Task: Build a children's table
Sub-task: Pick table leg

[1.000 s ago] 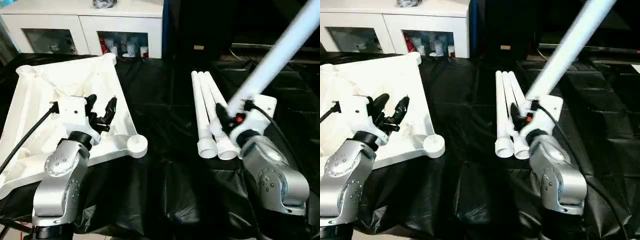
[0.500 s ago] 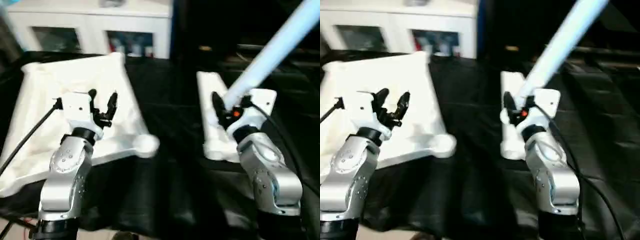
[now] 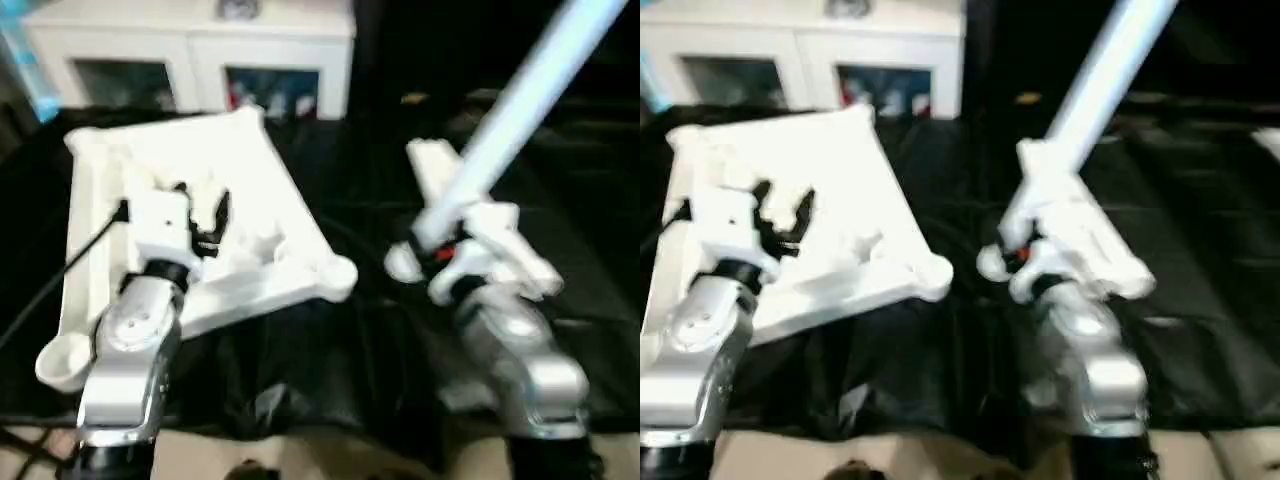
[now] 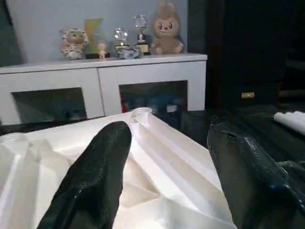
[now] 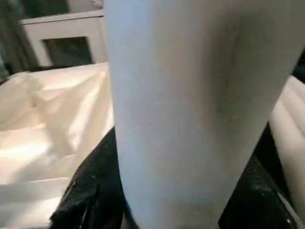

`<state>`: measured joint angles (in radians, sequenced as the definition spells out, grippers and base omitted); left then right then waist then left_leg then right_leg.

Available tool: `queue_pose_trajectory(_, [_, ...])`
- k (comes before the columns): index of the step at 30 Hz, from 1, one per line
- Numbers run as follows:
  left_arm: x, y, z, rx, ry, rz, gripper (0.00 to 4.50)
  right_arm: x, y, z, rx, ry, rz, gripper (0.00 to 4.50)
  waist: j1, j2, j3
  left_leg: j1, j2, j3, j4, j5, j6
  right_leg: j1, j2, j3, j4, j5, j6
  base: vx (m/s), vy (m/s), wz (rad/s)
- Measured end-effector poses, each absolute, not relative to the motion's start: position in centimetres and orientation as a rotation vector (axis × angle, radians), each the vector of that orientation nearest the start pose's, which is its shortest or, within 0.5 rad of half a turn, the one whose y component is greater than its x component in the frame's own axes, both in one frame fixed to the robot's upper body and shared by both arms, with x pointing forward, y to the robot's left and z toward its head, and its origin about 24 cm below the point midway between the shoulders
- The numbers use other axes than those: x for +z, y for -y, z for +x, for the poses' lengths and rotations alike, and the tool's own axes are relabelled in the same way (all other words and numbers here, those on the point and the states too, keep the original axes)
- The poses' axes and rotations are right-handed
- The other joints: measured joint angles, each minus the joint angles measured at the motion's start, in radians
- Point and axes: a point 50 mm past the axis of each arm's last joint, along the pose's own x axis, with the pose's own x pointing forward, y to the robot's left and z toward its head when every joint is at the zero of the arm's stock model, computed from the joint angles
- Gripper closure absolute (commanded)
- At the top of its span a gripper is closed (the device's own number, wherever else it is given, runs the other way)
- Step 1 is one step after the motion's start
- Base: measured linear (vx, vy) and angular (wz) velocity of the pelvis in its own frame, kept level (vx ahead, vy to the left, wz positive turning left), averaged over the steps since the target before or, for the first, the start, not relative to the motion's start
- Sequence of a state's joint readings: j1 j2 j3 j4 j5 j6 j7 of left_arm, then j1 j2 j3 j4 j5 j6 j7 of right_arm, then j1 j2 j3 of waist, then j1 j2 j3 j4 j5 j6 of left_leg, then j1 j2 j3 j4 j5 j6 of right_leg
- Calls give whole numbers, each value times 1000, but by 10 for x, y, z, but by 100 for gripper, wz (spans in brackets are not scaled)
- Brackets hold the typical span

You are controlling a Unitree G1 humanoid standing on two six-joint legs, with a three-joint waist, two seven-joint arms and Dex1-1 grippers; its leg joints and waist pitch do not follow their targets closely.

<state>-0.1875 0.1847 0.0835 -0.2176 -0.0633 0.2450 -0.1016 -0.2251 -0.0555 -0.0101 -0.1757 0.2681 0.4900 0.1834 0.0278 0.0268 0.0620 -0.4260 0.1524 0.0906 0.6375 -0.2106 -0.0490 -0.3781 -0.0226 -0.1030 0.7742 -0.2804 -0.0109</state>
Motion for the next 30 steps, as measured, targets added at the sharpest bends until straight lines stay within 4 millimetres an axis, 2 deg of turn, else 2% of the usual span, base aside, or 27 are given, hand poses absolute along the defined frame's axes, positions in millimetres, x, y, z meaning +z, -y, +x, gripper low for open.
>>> queue_pose_trajectory(2, [123, -181, 281, -45, 161, 110, 148, 99, 124, 287, 340, -80, 190, 257, 9, -9, -5, -5, -6, 1, -22, 1, -1, 38, -8, 12, -64, -3, -7, -109, -68, -6])
queue_pose_trajectory(3, [124, -183, 282, -32, 161, 108, 148, 99, 125, 287, 341, -79, 186, 257, 11, -32, -16, -13, -24, 5, -30, 6, -5, 54, -29, 30, -113, -19, 28, -109, -129, -12])
queue_pose_trajectory(4, [122, -182, 282, -32, 145, 101, 148, 98, 127, 287, 339, -85, 178, 257, 19, -35, -16, -12, -26, 6, -33, 7, -9, 43, -37, 30, -106, -15, 16, -109, -129, -12])
queue_pose_trajectory(5, [120, -180, 283, -40, 140, 97, 148, 96, 131, 287, 330, -94, 168, 257, 29, -36, -15, -11, -27, 4, -19, 3, -5, 36, -42, 27, -106, -10, 13, -97, -132, -27])
queue_pose_trajectory(6, [120, -175, 283, -67, 142, 100, 148, 93, 136, 288, 317, -108, 159, 257, 38, -36, -15, -9, -24, -7, 16, 5, -5, 28, -43, 24, -104, -6, 14, -70, -99, -44])
queue_pose_trajectory(7, [121, -171, 283, -89, 148, 108, 148, 92, 140, 288, 309, -111, 154, 257, 37, -25, -20, 7, -15, -4, 6, 8, -12, 25, -43, 11, -104, -3, 10, -70, -99, -44])
queue_pose_trajectory(8, [123, -168, 283, -109, 160, 116, 148, 93, 142, 288, 302, -107, 153, 257, 33, -17, -22, 18, -3, 0, -17, 34, -15, 18, -39, 1, -103, 6, 4, -63, -59, -32])
queue_pose_trajectory(9, [123, -167, 283, -113, 163, 127, 148, 92, 145, 289, 294, -109, 149, 257, 25, -19, -21, 18, 5, 6, -23, 38, -18, 14, -34, 1, -108, 14, 1, -64, -31, -17])
queue_pose_trajectory(12, [119, -168, 283, -111, 148, 127, 148, 92, 143, 288, 318, -110, 144, 257, 9, -26, -17, 24, 10, 14, -35, 40, -21, 12, -32, 1, -118, 29, -8, -21, -10, -6])
queue_pose_trajectory(14, [119, -168, 283, -111, 147, 121, 148, 93, 142, 288, 341, -111, 128, 257, 9, -27, -15, 32, 15, 24, -39, 40, -21, 14, -33, 1, -123, 29, -8, 0, 0, 0])
queue_pose_trajectory(16, [118, -168, 283, -108, 146, 119, 148, 93, 141, 288, 361, -113, 120, 257, 10, -28, -10, 49, 20, 33, -44, 37, -18, 30, -33, 0, -133, 28, -6, 0, 0, 0])
queue_pose_trajectory(17, [118, -168, 283, -109, 146, 119, 148, 92, 141, 288, 369, -115, 114, 257, 8, -23, -7, 44, 18, 23, -43, 33, -12, 48, -40, -22, -143, 27, -5, 0, 0, 0])
queue_pose_trajectory(19, [119, -168, 283, -110, 147, 120, 148, 92, 139, 287, 392, -120, 98, 257, 4, -19, -4, 40, 21, 7, -35, 19, 4, 86, -56, -81, -177, 25, 0, 45, 39, 28])
queue_pose_trajectory(20, [119, -169, 283, -108, 147, 123, 148, 92, 138, 287, 397, -120, 92, 257, 5, -19, -3, 40, 23, 4, -30, 16, 8, 102, -59, -99, -189, 23, 2, 83, 53, 41])
queue_pose_trajectory(21, [118, -170, 283, -106, 146, 124, 148, 91, 137, 287, 403, -123, 87, 257, 6, -18, -3, 40, 26, 1, -27, 16, 8, 124, -65, -123, -201, 19, 9, 96, 57, 55])
queue_pose_trajectory(22, [118, -171, 283, -103, 144, 126, 148, 91, 135, 287, 412, -124, 82, 257, 7, -19, -3, 41, 26, 1, -25, 16, 8, 136, -70, -131, -207, 14, 18, 96, 57, 55])
queue_pose_trajectory(23, [118, -172, 282, -99, 143, 128, 148, 91, 132, 287, 428, -125, 82, 257, 7, -18, -3, 42, 23, -4, -26, 16, 9, 149, -68, -131, -216, 12, 22, 125, 60, 67])
queue_pose_trajectory(24, [118, -173, 282, -95, 141, 131, 148, 90, 129, 286, 445, -126, 84, 257, 3, -18, -4, 46, 14, -9, -27, 15, 15, 158, -67, -123, -222, 3, 28, 185, 53, 68])
queue_pose_trajectory(25, [117, -176, 281, -88, 136, 135, 148, 90, 125, 287, 454, -128, 95, 257, 2, -18, -2, 53, 2, -11, -31, 14, 22, 149, -60, -92, -208, -15, 9, 185, 53, 68])
queue_pose_trajectory(26, [112, -182, 278, -68, 119, 138, 148, 92, 117, 288, 474, -125, 120, 257, 1, -25, -4, 64, -9, -9, -30, 7, 29, 134, -48, -46, -160, -38, -24, 226, 48, 44])
queue_pose_trajectory(27, [110, -186, 277, -58, 108, 146, 148, 92, 114, 287, 485, -120, 145, 257, 1, -27, -5, 78, -20, -5, -27, -4, 37, 100, -37, -7, -89, -45, -27, 206, 27, 17])
queue_pose_trajectory(28, [111, -185, 277, -61, 111, 146, 148, 92, 115, 287, 482, -122, 140, 257, 1, -28, -5, 90, -26, -3, -27, -12, 38, 75, -33, 8, -64, -46, -24, 206, 27, 17])
queue_pose_trajectory(29, [112, -184, 278, -66, 114, 146, 148, 92, 116, 288, 477, -124, 133, 257, 1, -33, -6, 100, -31, 6, -27, -21, 38, 47, -35, 14, -56, -39, -13, 171, 0, 9])
queue_pose_trajectory(30, [113, -182, 278, -78, 118, 137, 148, 92, 119, 288, 466, -126, 125, 257, -3, -47, -6, 116, -41, 16, -27, -31, 35, 19, -40, 27, -77, -26, -5, 149, -48, 0])
